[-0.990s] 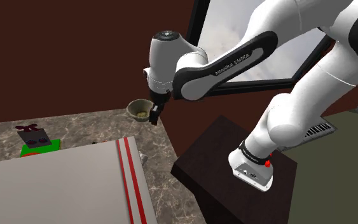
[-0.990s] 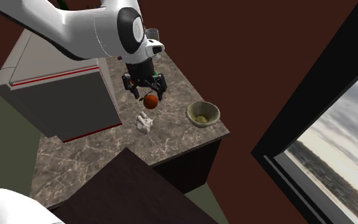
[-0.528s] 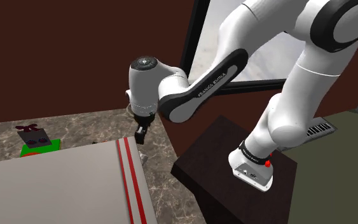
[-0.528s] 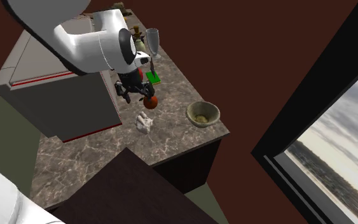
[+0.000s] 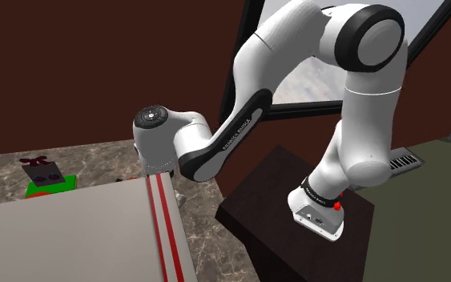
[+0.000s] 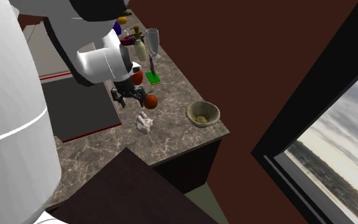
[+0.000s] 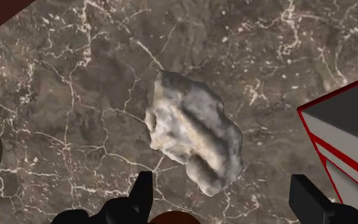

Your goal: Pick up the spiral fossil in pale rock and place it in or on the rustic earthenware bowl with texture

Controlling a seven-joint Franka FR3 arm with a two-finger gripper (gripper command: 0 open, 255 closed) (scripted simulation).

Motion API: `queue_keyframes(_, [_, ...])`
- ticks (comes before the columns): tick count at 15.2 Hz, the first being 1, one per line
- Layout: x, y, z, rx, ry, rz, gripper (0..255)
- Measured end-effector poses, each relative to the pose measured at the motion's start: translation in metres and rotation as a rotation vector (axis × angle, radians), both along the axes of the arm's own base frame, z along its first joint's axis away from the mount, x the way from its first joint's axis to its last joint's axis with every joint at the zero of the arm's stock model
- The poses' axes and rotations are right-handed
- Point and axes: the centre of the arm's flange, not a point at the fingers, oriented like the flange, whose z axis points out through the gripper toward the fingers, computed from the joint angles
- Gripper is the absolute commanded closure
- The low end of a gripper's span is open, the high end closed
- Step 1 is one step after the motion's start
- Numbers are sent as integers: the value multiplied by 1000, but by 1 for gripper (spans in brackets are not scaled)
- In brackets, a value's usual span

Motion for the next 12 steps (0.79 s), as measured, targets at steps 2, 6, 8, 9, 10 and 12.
queue_keyframes(2, [5, 15, -13, -1, -2, 13, 0])
queue_keyframes(6, [6, 36, -20, 15, -32, 27, 0])
queue_keyframes(8, [7, 42, -22, 25, -47, 34, 0])
queue_keyframes(9, [5, 38, -34, 21, -35, 32, 0])
queue_keyframes(10, [3, 32, -45, 18, -24, 30, 0])
queue_keyframes(12, [5, 35, -59, 10, -13, 37, 0])
